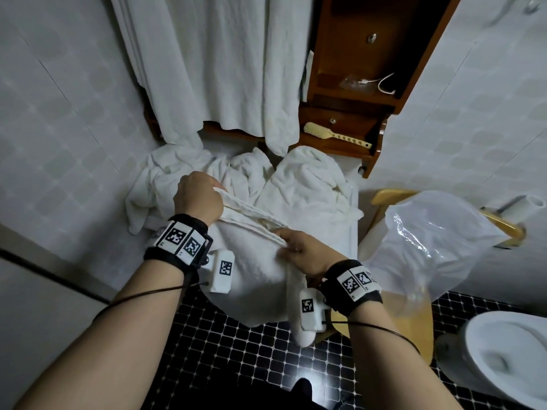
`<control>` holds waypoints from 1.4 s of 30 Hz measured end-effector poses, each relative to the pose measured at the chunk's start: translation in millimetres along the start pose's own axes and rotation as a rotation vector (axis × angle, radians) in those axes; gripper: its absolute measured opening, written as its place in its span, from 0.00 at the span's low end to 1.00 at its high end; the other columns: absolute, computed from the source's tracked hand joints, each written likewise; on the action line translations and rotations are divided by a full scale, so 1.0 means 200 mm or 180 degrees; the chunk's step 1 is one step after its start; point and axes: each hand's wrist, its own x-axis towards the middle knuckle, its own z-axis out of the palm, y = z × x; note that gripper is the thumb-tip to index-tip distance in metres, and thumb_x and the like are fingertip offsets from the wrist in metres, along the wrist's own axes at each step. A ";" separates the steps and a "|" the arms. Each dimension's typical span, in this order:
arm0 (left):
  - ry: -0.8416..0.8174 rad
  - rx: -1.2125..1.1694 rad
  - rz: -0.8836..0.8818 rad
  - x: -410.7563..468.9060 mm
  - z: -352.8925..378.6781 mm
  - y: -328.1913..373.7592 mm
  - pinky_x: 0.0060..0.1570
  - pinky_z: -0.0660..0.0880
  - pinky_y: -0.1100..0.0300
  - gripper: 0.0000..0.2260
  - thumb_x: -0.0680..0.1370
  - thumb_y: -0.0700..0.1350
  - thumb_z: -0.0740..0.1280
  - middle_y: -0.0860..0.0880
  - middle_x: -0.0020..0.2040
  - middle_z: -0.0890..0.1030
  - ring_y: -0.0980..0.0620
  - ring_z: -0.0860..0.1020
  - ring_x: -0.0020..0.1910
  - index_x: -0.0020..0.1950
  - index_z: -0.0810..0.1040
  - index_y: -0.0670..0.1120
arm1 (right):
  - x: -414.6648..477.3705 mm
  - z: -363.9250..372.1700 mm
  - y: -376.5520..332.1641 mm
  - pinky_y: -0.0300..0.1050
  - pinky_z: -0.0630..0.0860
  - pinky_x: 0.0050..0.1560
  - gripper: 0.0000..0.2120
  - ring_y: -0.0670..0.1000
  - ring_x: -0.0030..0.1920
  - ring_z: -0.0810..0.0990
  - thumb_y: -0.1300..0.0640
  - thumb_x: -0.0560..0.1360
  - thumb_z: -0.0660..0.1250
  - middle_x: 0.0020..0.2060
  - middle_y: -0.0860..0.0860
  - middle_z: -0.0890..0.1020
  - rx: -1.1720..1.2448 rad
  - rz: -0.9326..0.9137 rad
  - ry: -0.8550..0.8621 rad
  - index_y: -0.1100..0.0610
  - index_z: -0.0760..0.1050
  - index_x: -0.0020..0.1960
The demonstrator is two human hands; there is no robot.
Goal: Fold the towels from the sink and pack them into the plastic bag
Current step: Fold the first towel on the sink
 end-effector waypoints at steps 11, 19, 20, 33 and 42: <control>-0.0058 -0.0511 -0.0094 -0.03 0.03 -0.02 0.49 0.79 0.53 0.18 0.74 0.30 0.59 0.40 0.47 0.87 0.37 0.81 0.48 0.43 0.88 0.42 | 0.01 0.06 -0.04 0.55 0.73 0.68 0.31 0.63 0.67 0.76 0.58 0.78 0.57 0.64 0.58 0.79 -0.0986 0.0337 0.0051 0.41 0.67 0.80; -0.0019 -0.0309 0.0138 0.02 -0.02 -0.05 0.33 0.62 0.53 0.12 0.61 0.42 0.52 0.40 0.31 0.68 0.45 0.63 0.34 0.31 0.69 0.33 | -0.01 0.13 -0.04 0.30 0.65 0.63 0.24 0.54 0.65 0.76 0.69 0.76 0.60 0.63 0.52 0.79 -0.0153 -0.0609 0.1103 0.56 0.74 0.70; -0.0021 -0.0344 0.0104 0.02 -0.02 -0.05 0.33 0.62 0.54 0.09 0.61 0.41 0.52 0.41 0.30 0.68 0.45 0.64 0.33 0.29 0.67 0.36 | -0.02 0.14 -0.05 0.29 0.65 0.64 0.24 0.51 0.64 0.76 0.69 0.76 0.59 0.65 0.51 0.79 -0.0082 -0.0746 0.1196 0.56 0.73 0.70; -0.0085 -0.0445 -0.0399 0.10 -0.01 -0.15 0.49 0.77 0.55 0.08 0.77 0.34 0.65 0.42 0.48 0.85 0.40 0.81 0.48 0.46 0.84 0.41 | -0.03 0.12 -0.09 0.54 0.75 0.41 0.17 0.64 0.42 0.83 0.42 0.86 0.60 0.49 0.52 0.85 -0.0237 -0.0760 0.1545 0.43 0.60 0.72; -0.0533 -0.0522 -0.0193 0.05 -0.05 -0.13 0.51 0.80 0.51 0.13 0.71 0.45 0.60 0.44 0.52 0.85 0.41 0.82 0.53 0.48 0.82 0.45 | -0.01 0.09 -0.10 0.59 0.75 0.43 0.15 0.66 0.41 0.77 0.42 0.87 0.54 0.43 0.54 0.75 -0.0717 -0.0265 0.1308 0.53 0.63 0.51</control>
